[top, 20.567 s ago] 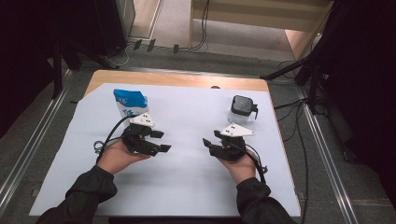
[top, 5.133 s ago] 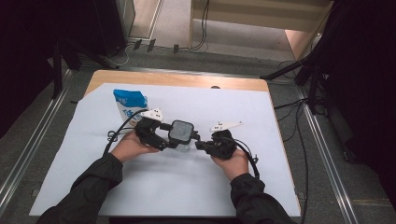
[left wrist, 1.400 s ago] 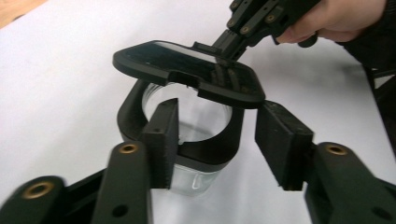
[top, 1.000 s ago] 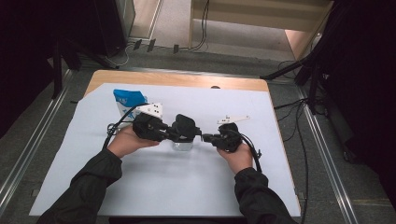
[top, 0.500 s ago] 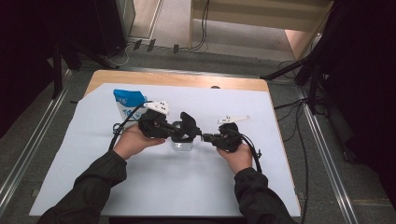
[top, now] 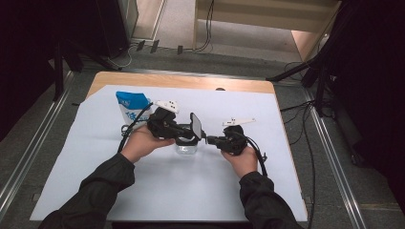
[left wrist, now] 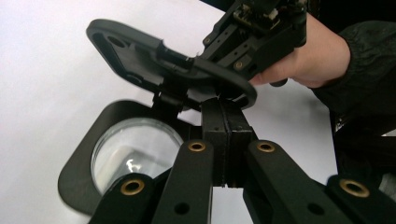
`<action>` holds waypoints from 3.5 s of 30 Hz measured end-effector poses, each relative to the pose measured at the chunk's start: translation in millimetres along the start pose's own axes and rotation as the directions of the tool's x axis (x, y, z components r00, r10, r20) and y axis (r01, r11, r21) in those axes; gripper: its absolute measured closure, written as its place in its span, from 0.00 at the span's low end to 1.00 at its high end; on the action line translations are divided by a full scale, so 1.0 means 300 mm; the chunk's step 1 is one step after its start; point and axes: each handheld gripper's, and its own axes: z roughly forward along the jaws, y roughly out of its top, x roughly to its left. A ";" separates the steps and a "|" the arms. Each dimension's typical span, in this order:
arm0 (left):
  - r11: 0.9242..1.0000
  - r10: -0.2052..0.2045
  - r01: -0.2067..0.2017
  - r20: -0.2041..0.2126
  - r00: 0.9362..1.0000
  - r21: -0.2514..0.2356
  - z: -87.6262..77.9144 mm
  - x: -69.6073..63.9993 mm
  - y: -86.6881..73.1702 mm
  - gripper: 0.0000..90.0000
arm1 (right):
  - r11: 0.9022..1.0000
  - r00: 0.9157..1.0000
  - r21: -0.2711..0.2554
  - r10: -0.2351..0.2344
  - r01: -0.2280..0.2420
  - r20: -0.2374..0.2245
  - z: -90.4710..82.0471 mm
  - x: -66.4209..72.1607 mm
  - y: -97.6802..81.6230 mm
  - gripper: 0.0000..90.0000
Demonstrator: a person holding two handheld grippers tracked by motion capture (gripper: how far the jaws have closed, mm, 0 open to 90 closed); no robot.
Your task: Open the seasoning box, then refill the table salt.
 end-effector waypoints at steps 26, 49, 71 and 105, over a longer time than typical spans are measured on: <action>1.000 0.013 -0.013 -0.003 1.000 -0.008 0.098 0.007 0.059 1.00 | 0.999 0.999 -0.025 0.036 -0.035 0.023 0.014 -0.002 0.006 1.00; 0.997 -0.082 0.082 -0.041 0.996 0.000 0.027 0.028 0.023 0.55 | 0.999 1.000 -0.049 0.004 -0.003 0.013 -0.029 -0.026 0.017 0.83; 0.990 -0.120 0.112 -0.099 0.988 -0.080 -0.167 0.005 -0.070 0.42 | 0.996 0.998 -0.079 -0.053 0.051 -0.019 -0.125 -0.029 -0.023 0.67; 0.969 -0.240 0.207 -0.301 0.923 -0.135 -0.419 0.043 -0.262 0.43 | 0.992 0.994 -0.072 -0.104 0.102 -0.019 -0.098 -0.041 0.052 0.42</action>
